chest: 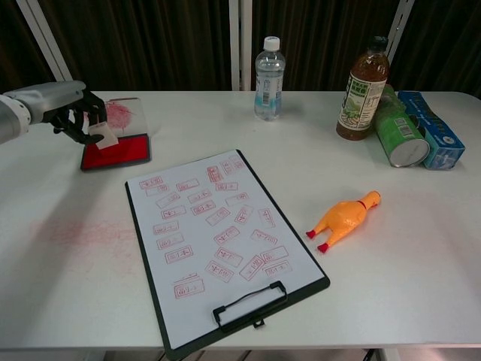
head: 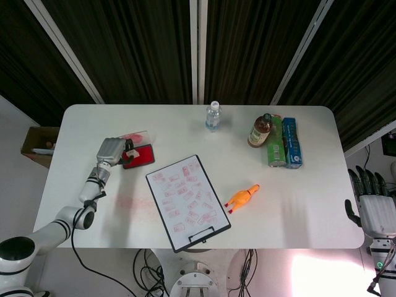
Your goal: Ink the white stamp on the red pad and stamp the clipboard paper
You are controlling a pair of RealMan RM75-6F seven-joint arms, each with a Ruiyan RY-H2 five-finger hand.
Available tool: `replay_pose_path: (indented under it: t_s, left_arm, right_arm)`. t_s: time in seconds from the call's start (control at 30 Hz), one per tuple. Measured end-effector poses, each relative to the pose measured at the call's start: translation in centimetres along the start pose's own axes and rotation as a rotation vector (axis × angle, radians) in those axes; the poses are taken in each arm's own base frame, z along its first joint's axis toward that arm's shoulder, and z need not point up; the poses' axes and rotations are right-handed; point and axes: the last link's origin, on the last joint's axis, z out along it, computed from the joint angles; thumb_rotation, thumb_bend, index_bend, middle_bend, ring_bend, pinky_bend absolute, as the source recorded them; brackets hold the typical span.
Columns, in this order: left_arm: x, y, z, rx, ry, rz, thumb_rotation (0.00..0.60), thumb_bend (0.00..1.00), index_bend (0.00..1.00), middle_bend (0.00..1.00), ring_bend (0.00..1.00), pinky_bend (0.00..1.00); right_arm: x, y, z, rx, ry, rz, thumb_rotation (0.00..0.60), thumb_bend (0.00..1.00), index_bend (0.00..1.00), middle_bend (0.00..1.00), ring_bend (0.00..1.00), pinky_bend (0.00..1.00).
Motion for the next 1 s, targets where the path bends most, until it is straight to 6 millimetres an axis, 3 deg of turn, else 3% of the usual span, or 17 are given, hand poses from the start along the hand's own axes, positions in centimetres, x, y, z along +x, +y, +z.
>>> replay_pose_path:
  t_s: [1.0]
  left_arm:
    - [-0.98,0.19,0.41,0.014,-0.027,0.047,0.6,0.42,0.65,0.67,0.59,0.72]
  right_arm:
    - [-0.56,0.47,-0.06,-0.008,-0.017,0.011,0.6,0.41,0.0,0.0,0.0,0.0]
